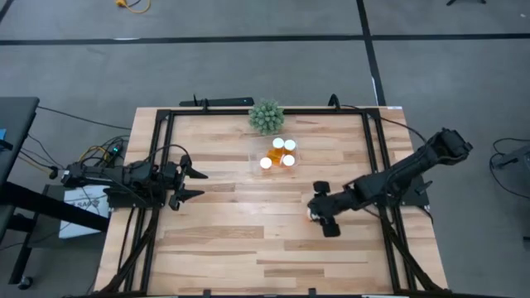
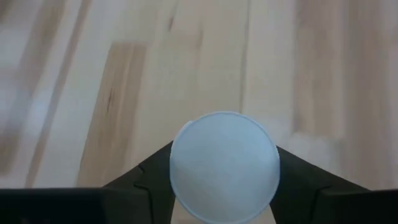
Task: Pick and place pill bottles into a basket
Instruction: Put the orange pill bottle into the transparent bin
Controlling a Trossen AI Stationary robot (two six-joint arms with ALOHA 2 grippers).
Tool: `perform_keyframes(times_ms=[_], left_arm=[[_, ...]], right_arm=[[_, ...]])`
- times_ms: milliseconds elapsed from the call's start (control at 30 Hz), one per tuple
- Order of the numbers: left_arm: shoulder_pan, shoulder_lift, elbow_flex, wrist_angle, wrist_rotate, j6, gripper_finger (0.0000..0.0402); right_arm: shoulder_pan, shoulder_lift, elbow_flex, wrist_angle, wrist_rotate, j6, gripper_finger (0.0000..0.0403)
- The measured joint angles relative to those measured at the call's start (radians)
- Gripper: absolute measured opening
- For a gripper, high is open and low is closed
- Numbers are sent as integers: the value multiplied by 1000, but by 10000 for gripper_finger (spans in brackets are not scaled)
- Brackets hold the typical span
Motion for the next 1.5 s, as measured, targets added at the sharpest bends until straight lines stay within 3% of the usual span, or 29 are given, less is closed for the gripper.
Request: perform_keyframes(times_ms=[367,733,1033,1500], left_arm=[[0,0,0,0,0,0,254],[0,0,0,0,0,0,254],[0,0,0,0,0,0,254],[0,0,0,0,0,0,254]], right_arm=[[-275,12,258,110,0,-186,187],[-562,183,504,212,-56,-202,187],[-636,350,599,205,-114,-199,187],[-643,503,603,161,-133,-183,186]])
